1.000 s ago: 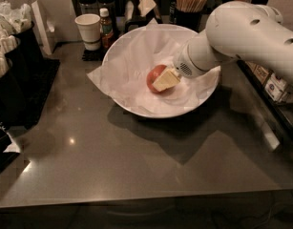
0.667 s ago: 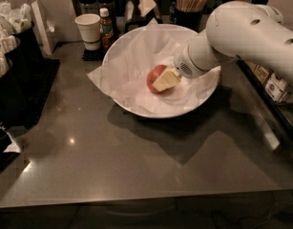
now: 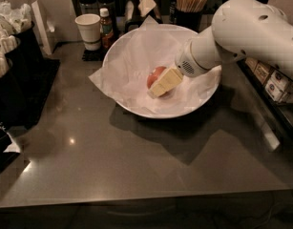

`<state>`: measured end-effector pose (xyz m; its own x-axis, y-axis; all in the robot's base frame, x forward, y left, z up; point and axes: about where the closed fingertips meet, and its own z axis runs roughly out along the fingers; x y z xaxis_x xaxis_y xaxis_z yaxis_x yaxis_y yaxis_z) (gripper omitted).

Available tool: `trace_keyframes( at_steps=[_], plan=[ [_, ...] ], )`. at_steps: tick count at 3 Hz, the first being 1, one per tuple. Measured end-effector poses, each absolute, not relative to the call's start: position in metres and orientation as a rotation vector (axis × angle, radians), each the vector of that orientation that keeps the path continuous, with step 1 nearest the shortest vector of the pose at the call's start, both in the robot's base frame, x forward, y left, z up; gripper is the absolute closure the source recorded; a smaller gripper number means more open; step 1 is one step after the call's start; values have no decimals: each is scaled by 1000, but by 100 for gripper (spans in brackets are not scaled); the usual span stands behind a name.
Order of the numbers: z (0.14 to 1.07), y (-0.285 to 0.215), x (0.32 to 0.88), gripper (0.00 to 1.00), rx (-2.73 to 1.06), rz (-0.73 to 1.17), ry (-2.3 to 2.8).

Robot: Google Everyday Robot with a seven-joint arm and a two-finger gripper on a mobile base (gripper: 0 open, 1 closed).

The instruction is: Pick apple from white bowl

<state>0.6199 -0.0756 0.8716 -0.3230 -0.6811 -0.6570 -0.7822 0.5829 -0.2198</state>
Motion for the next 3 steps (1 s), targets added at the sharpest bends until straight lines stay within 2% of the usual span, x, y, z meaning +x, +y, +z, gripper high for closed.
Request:
trace_keyframes(
  at_steps=[1, 2, 3],
  plan=[
    [874, -70, 617, 0, -1206, 264, 2070],
    [882, -68, 612, 19, -1236, 313, 2050],
    [894, -68, 605, 42, -1252, 321, 2021]
  ],
)
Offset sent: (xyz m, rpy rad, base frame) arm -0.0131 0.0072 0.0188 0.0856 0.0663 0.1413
